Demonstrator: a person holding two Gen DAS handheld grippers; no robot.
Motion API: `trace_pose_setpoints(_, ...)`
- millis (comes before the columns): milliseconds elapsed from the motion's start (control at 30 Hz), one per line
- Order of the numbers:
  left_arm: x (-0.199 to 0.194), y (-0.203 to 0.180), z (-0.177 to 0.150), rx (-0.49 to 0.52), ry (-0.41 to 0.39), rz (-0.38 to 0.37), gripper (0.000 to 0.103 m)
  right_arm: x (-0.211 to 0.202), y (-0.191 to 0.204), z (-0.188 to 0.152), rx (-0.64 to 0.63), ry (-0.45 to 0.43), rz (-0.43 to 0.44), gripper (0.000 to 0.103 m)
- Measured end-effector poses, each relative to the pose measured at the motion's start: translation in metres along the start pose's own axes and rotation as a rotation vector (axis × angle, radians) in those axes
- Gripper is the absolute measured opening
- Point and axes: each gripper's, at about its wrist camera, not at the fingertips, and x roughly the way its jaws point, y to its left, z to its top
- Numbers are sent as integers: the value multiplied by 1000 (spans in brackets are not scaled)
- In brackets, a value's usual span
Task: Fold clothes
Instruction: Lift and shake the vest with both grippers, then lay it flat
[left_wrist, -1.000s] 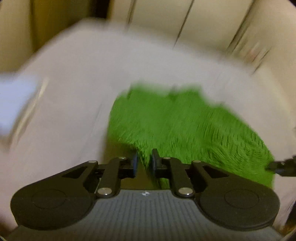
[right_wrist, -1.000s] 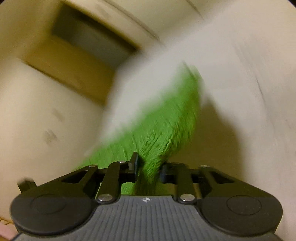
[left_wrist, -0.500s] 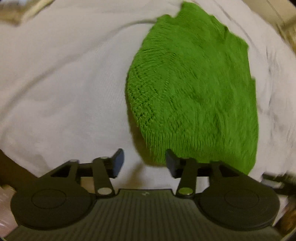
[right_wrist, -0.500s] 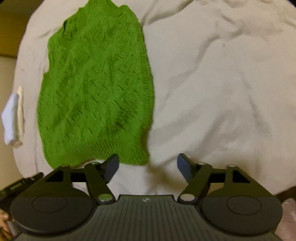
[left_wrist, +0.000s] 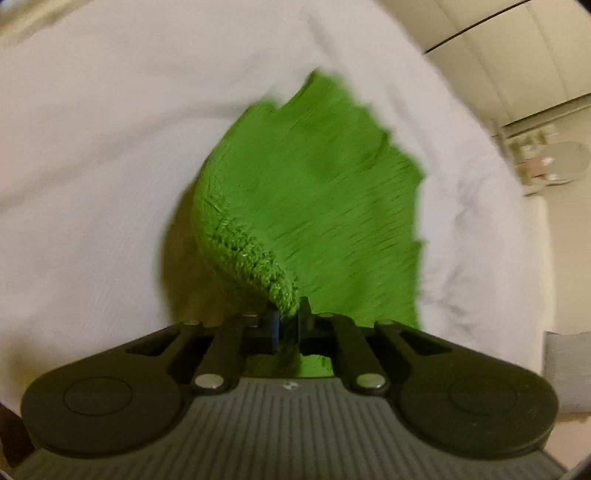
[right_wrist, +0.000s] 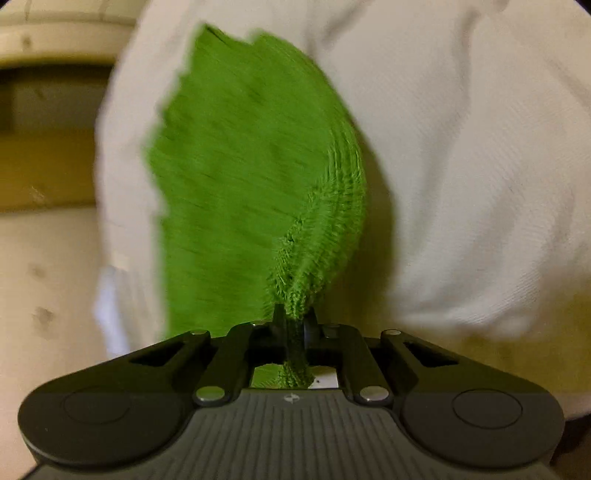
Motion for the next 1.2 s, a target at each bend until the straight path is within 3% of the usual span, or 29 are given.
trace_pose_setpoints(133,-27,-27,38,45,-12,56,11,-53,29,22,93,-71,77,8)
trace_pose_setpoints(200,0,-32,51,84,24,100,17,-50,37,37,74,-102,46,8)
trace_pose_setpoints(267,38,-37,55,132,90,192,18,-29,42,49,40,-107,-36,13)
trace_pose_setpoints(333,67,-37,47,173,175,257,18,1,44,57,-1,-89,-146,27)
trace_pose_setpoints(367,72,-32,39,166,207,251,19,16,45,56,-25,-53,-217,29)
trace_pose_setpoints(433,72,-16,20,131,244,237,41,32,45,43,-88,2,-295,33)
trace_pose_setpoints(467,65,-3,10,96,241,235,42,31,40,33,-108,11,-305,40)
trace_pose_setpoints(500,58,9,0,61,239,232,42,30,35,25,-108,6,-302,54)
trace_pose_setpoints(533,51,20,-7,20,237,219,42,27,26,19,-88,-8,-291,58)
trace_pose_setpoints(667,40,43,-27,-88,169,102,42,18,-7,6,-4,-62,-221,58)
trace_pose_setpoints(767,51,32,-40,40,108,85,45,30,-11,6,-81,-82,-209,65)
trace_pose_setpoints(800,62,30,-44,88,100,126,45,36,-12,5,-118,-82,-209,65)
trace_pose_setpoints(867,74,29,-47,126,79,138,45,44,-13,-3,-198,-80,-218,65)
trace_pose_setpoints(967,85,22,-40,134,48,98,29,51,-12,-11,-304,-101,-210,66)
trace_pose_setpoints(1000,82,16,-36,150,46,92,10,52,-10,-13,-336,-115,-198,59)
trace_pose_setpoints(1033,79,10,-31,164,44,86,6,53,-7,-14,-360,-121,-182,30)
trace_pose_setpoints(1067,73,3,-26,172,38,75,6,52,-1,-12,-372,-115,-163,16)
trace_pose_setpoints(1133,49,-8,-13,167,35,43,5,40,15,-6,-367,-101,-109,12)
trace_pose_setpoints(1200,16,-15,2,144,43,5,5,16,29,5,-285,-82,-9,11)
